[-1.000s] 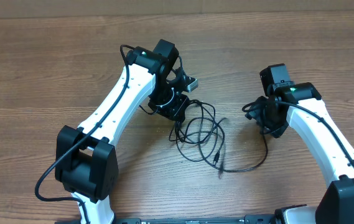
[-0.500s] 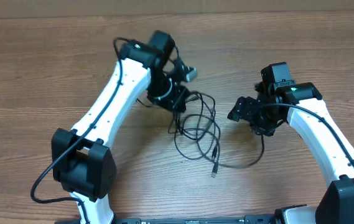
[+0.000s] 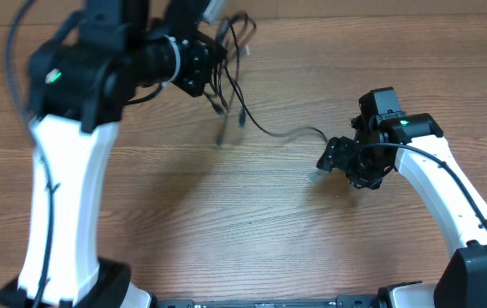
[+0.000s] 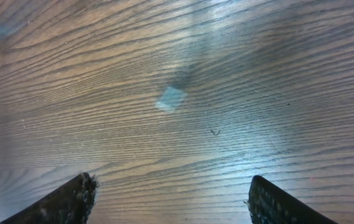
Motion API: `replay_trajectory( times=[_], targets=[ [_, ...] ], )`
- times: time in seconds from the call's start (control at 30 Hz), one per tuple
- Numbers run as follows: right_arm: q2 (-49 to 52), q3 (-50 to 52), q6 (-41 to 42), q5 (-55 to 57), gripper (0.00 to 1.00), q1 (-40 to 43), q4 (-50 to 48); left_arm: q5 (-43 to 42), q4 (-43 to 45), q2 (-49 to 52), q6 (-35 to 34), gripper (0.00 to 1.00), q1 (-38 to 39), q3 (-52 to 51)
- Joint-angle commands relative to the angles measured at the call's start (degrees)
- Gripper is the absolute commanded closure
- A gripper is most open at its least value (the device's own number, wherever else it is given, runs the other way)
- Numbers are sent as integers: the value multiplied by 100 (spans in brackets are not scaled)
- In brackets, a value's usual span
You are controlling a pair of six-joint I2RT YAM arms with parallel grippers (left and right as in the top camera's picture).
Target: Untangle cables
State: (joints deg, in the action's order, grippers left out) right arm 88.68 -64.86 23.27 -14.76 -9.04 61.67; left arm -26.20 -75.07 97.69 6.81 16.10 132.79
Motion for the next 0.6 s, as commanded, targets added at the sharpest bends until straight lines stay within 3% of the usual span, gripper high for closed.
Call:
replay_trajectory(
  times=[0.0, 0.23, 0.33, 0.57],
  targets=[
    [17, -76, -61, 79, 23, 11, -2, -24, 59, -236, -326, 96, 7, 166],
    [17, -76, -61, 76, 23, 11, 0, -42, -815, 48, -470, 96, 46, 33],
    [17, -76, -61, 76, 23, 11, 0, -42, -1342, 431, -468, 92, 138, 31],
    [17, -76, -63, 76, 23, 11, 83, -42, -1897, 1510, -470, 95, 535, 31]
  ],
)
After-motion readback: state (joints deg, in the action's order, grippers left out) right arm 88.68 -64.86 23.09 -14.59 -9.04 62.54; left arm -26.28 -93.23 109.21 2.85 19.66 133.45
